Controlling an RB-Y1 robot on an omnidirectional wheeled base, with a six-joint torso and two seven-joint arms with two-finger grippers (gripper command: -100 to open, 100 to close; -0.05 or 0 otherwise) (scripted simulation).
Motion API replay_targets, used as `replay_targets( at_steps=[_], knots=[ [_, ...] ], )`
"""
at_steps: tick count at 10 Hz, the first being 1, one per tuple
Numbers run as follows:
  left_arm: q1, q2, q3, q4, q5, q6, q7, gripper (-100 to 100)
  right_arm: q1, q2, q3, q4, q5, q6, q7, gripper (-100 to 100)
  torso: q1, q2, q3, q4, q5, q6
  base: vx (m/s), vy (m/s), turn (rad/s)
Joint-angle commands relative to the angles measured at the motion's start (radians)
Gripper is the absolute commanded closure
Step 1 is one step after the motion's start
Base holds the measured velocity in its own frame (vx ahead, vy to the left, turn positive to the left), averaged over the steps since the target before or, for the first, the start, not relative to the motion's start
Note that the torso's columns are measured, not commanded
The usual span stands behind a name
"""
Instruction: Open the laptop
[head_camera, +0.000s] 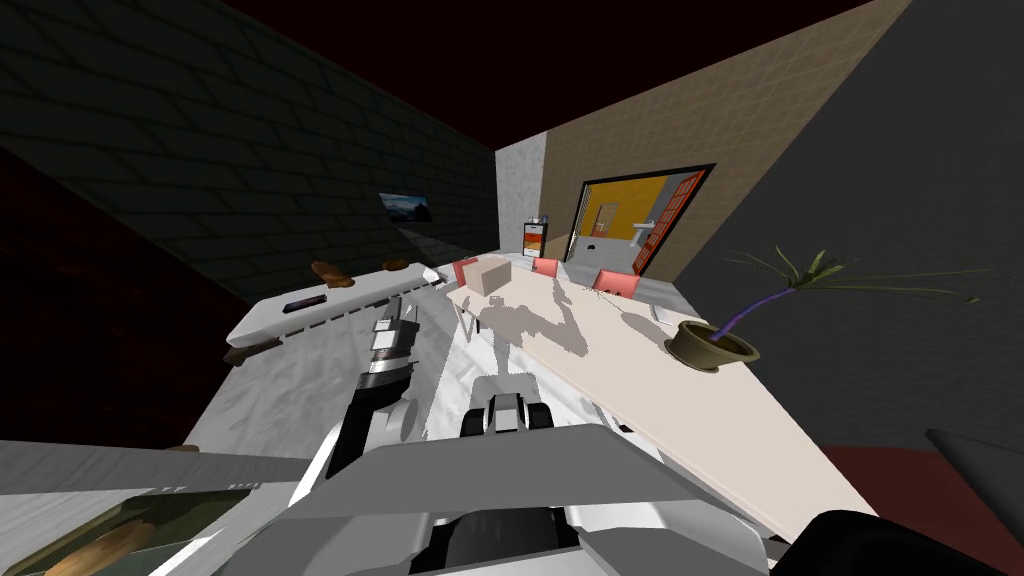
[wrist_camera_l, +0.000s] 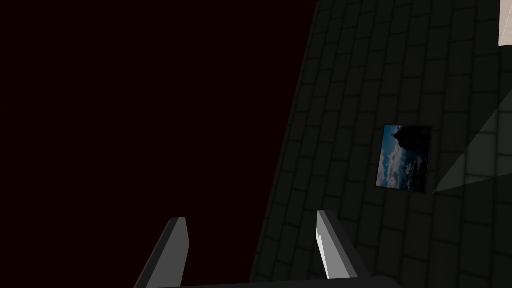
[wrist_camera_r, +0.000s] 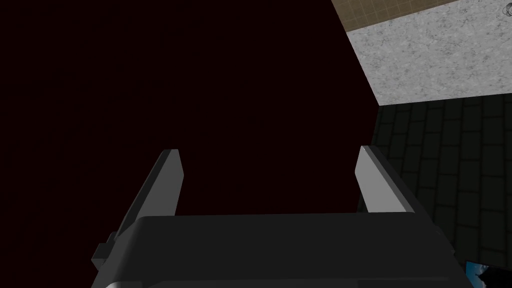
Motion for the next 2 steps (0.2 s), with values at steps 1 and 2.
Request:
replay_targets(
  at_steps=[1, 2],
  knots=[
    [0.000, 0.000, 0.000, 0.000, 0.000, 0.000, 0.000, 0, 0.000, 0.000, 0.000, 0.000, 0.000, 0.000, 0.000, 0, 0.000, 0.000, 0.000, 0.000, 0.000, 0.000, 0.000, 0.000, 0.000],
    [0.000, 0.000, 0.000, 0.000, 0.000, 0.000, 0.000, 0, 0.000, 0.000, 0.000, 0.000, 0.000, 0.000, 0.000, 0, 0.000, 0.000, 0.000, 0.000, 0.000, 0.000, 0.000, 0.000, 0.000]
  ],
)
